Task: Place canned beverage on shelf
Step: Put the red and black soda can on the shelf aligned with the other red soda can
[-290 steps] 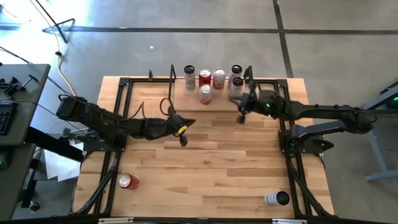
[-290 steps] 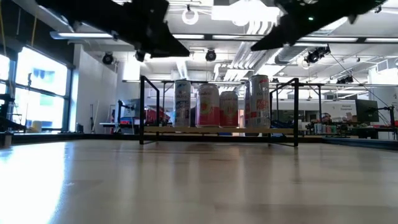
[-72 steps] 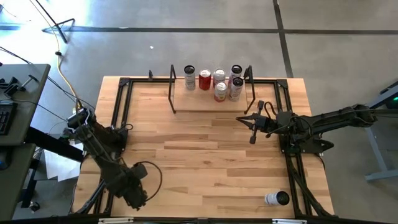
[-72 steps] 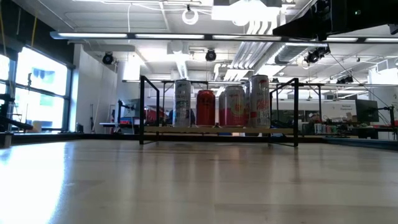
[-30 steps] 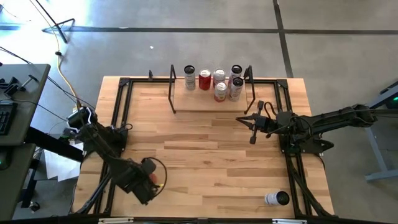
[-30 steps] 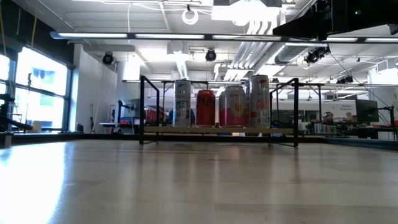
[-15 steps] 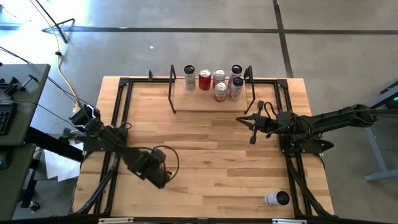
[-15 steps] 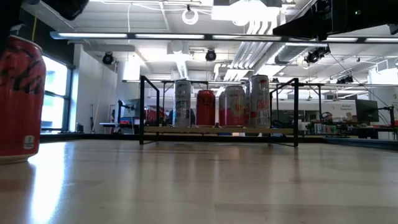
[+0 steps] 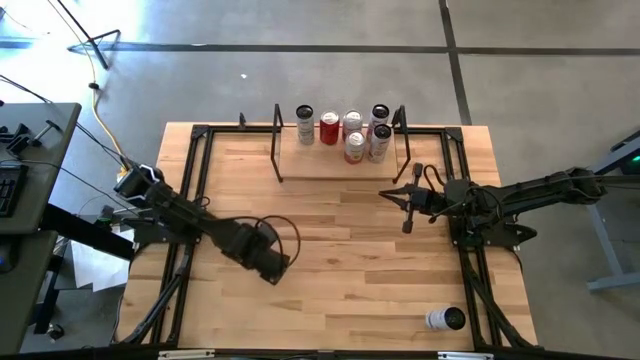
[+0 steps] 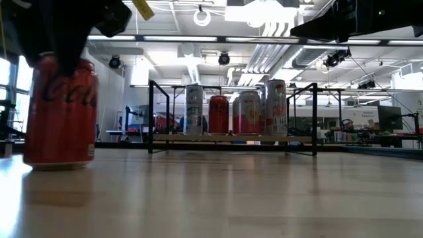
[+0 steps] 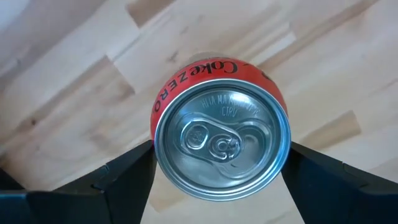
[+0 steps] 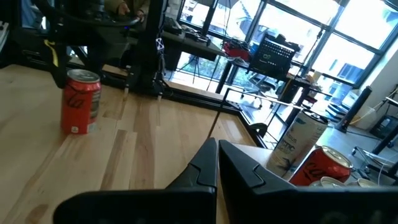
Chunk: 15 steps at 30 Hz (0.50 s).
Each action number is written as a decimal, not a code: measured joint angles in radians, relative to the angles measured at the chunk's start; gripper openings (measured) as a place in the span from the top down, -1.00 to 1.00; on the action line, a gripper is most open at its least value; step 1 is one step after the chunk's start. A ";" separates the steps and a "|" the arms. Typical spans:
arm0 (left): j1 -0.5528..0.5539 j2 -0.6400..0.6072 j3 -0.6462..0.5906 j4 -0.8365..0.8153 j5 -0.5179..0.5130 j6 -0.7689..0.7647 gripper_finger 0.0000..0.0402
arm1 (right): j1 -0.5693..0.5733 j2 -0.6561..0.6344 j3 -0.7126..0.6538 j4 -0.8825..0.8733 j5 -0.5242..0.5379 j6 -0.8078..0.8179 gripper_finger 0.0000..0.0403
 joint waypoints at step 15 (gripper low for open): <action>0.068 0.000 0.001 -0.016 0.031 0.187 -0.59 | 0.000 0.000 0.000 0.000 0.000 0.000 1.00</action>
